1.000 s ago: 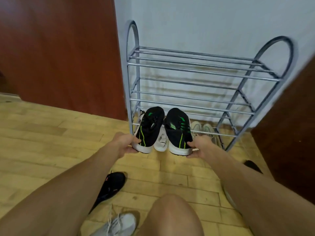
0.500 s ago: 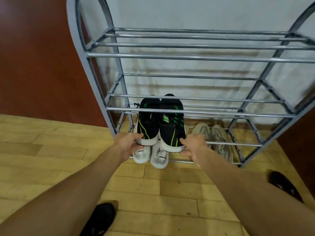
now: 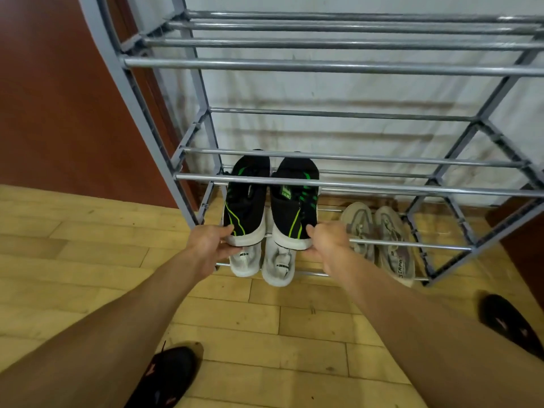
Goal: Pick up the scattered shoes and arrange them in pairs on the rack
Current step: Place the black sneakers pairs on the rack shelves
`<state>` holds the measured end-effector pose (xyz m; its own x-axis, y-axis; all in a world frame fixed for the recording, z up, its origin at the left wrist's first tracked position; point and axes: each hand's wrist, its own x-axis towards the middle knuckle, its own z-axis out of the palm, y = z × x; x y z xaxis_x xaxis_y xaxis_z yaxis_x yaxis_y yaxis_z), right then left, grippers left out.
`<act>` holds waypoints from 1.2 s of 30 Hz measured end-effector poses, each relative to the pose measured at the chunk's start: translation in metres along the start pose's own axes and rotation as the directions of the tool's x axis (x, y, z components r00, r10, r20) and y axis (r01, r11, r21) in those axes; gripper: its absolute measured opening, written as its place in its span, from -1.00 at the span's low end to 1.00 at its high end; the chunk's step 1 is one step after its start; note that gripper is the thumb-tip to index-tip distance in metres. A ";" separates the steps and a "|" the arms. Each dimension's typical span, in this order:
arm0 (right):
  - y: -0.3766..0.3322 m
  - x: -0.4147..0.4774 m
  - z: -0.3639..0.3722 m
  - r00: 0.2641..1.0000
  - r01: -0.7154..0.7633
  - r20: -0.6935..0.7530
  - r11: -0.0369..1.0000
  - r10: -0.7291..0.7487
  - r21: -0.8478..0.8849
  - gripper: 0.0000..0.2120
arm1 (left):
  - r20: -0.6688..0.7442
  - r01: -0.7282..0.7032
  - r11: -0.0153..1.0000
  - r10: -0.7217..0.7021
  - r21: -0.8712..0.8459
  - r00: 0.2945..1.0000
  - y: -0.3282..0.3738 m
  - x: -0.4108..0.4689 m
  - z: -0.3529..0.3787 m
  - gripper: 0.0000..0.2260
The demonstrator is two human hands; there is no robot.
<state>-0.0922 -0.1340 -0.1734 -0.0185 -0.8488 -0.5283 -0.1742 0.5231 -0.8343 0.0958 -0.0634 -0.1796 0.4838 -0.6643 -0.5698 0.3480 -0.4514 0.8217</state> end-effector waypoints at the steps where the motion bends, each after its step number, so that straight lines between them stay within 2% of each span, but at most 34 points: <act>1: 0.000 0.000 0.004 1.000 0.007 0.019 1.000 -0.007 0.000 -0.77 | -0.024 -0.005 1.000 0.005 0.001 1.000 0.000 -0.001 -0.003 -0.88; 5: 0.002 0.000 0.019 0.999 0.000 0.049 0.997 0.004 -0.075 -0.88 | -0.057 -0.029 0.994 0.035 0.104 0.998 0.005 -0.003 -0.008 -0.90; 7: -0.002 -0.002 0.020 0.996 -0.014 0.084 0.993 0.024 -0.115 -0.82 | -0.040 -0.064 0.970 0.075 0.234 0.996 0.008 -0.002 -0.009 -0.88; 9: -0.006 -0.006 0.017 0.991 -0.017 0.126 0.981 0.042 -0.193 -0.74 | -0.049 -0.071 0.953 0.089 0.294 0.995 0.009 -0.002 -0.007 -0.89; 12: -0.011 -0.020 0.013 0.985 0.025 0.167 0.930 0.039 -0.366 -0.72 | -0.034 -0.001 0.961 0.010 0.276 0.999 0.010 -0.017 -0.005 -0.68; 14: -0.014 -0.034 0.012 0.983 0.076 0.183 0.875 0.015 -0.478 -0.74 | 0.024 0.003 0.943 -0.011 0.334 1.000 0.012 -0.033 -0.007 -0.59; 16: -0.019 -0.052 0.014 0.983 0.163 0.171 0.769 -0.070 -0.618 -0.74 | 0.044 -0.018 0.922 0.001 0.388 0.999 0.018 -0.050 -0.014 -0.62; 18: -0.026 -0.073 0.018 0.959 0.278 0.189 0.577 -0.211 -0.768 -0.66 | 0.078 -0.066 0.891 0.034 0.449 0.996 0.025 -0.068 -0.025 -0.72; 20: -0.031 -0.096 0.024 0.911 0.388 0.283 0.388 -0.302 -0.836 -0.59 | 0.144 -0.095 0.861 0.026 0.500 0.989 0.033 -0.087 -0.041 -0.79; 23: -0.031 -0.125 0.043 0.847 0.510 0.452 0.183 -0.280 -0.841 -0.58 | 0.234 -0.122 0.811 -0.019 0.572 0.972 0.037 -0.113 -0.075 -0.77; 27: -0.016 -0.164 0.078 0.805 0.588 0.558 0.144 -0.199 -0.796 -0.84 | 0.190 -0.118 0.728 -0.017 0.676 0.982 0.025 -0.135 -0.126 -0.59; 32: 0.026 -0.197 0.105 0.829 0.555 0.540 0.100 -0.142 -0.826 -0.68 | 0.115 0.005 0.706 -0.123 0.708 0.986 -0.020 -0.148 -0.186 -0.56; 36: 0.065 -0.210 0.124 0.837 0.545 0.547 0.141 -0.025 -0.827 -0.67 | 0.081 0.120 0.798 -0.207 0.590 0.975 -0.084 -0.145 -0.230 -0.43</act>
<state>0.0225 0.0879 -0.1358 0.5274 -0.6815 -0.5073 -0.8486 -0.4521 -0.2748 0.1809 0.2079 -0.1686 0.3343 -0.6028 -0.7245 -0.1379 -0.7917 0.5951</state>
